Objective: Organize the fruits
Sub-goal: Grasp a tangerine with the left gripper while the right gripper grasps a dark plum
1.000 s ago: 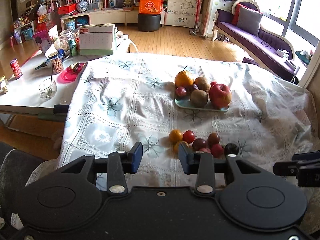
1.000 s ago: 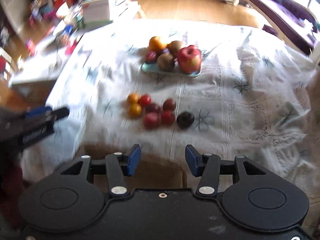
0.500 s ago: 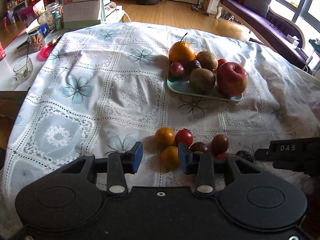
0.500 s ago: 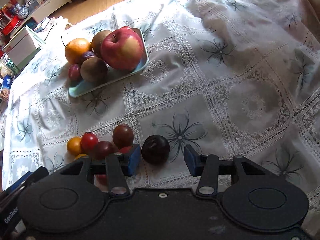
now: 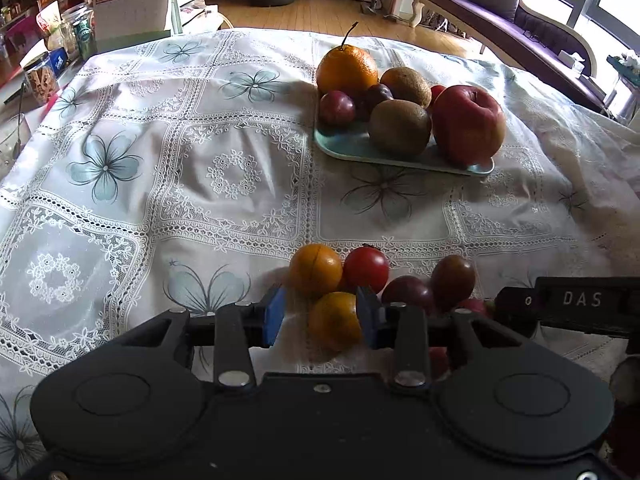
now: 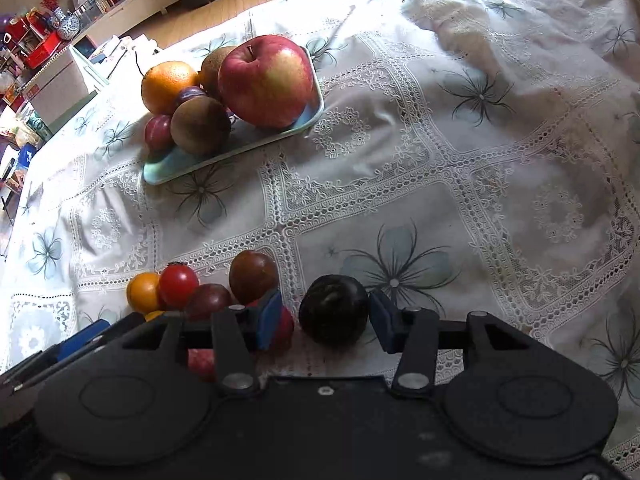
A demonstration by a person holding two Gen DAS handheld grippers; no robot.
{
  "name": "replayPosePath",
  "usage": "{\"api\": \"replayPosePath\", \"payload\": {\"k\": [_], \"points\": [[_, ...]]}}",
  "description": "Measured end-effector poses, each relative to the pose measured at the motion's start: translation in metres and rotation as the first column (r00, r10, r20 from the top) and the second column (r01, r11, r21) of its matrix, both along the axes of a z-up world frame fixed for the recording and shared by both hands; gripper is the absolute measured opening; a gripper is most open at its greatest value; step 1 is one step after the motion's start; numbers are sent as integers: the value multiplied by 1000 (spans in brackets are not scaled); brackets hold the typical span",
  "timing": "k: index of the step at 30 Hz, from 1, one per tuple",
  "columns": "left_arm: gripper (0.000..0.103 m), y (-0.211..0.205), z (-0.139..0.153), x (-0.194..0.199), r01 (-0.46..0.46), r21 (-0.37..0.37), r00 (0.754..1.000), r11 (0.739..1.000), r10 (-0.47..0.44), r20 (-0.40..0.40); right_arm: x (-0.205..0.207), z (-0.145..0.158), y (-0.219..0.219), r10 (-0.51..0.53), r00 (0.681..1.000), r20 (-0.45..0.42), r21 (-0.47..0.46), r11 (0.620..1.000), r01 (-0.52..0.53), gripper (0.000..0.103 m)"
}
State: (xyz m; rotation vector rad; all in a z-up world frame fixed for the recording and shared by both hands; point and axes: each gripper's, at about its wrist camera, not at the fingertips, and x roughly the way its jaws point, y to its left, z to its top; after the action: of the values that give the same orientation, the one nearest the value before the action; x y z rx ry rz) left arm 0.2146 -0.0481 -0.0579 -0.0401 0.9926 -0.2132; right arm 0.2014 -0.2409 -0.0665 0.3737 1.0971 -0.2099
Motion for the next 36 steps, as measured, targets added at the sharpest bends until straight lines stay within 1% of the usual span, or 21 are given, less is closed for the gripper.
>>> {"api": "replayPosePath", "payload": {"k": [4, 7, 9, 12, 15, 16, 19, 23, 25, 30, 33, 36], "points": [[47, -9, -5, 1, 57, 32, 998, 998, -57, -4, 0, -5, -10, -17, 1000, 3, 70, 997, 17, 52], [47, -14, -7, 4, 74, 48, 997, 996, -73, -25, -1, -9, -16, -62, 998, -7, 88, 994, 63, 52], [47, -17, -12, 8, 82, 63, 995, 995, -79, -62, -2, -11, -20, -82, 997, -6, 101, 991, 82, 52], [52, -21, -20, 17, 91, 84, 988, 992, -79, -134, -7, -9, -22, -103, 994, 21, 108, 989, 101, 52], [51, -23, -30, 25, 85, 105, 976, 991, -61, -209, -12, -4, -21, -121, 991, 52, 84, 990, 116, 52], [49, -23, -32, 27, 84, 109, 974, 990, -59, -219, -13, -3, -20, -132, 990, 54, 70, 989, 128, 52], [47, -22, -34, 27, 74, 110, 975, 991, -48, -217, -9, -5, -16, -130, 991, 27, 31, 991, 129, 52], [46, -15, -34, 28, 42, 89, 977, 995, -23, -213, 3, -13, -11, -73, 997, -30, 33, 997, 74, 53], [46, -14, -35, 28, 36, 82, 976, 996, -18, -215, 8, -16, -9, -51, 997, -51, 36, 998, 53, 55], [46, -12, -34, 24, 31, 80, 978, 996, -13, -209, 12, -15, 0, -27, 998, -56, -7, 1000, 27, 57], [46, -9, -32, 23, 19, 74, 979, 997, -4, -202, 9, -13, 3, 6, 999, -36, -6, 1000, -6, 56], [46, -6, -30, 22, 9, 66, 981, 998, 4, -193, 11, -13, 6, 18, 999, -46, -16, 1000, -19, 56]]}}
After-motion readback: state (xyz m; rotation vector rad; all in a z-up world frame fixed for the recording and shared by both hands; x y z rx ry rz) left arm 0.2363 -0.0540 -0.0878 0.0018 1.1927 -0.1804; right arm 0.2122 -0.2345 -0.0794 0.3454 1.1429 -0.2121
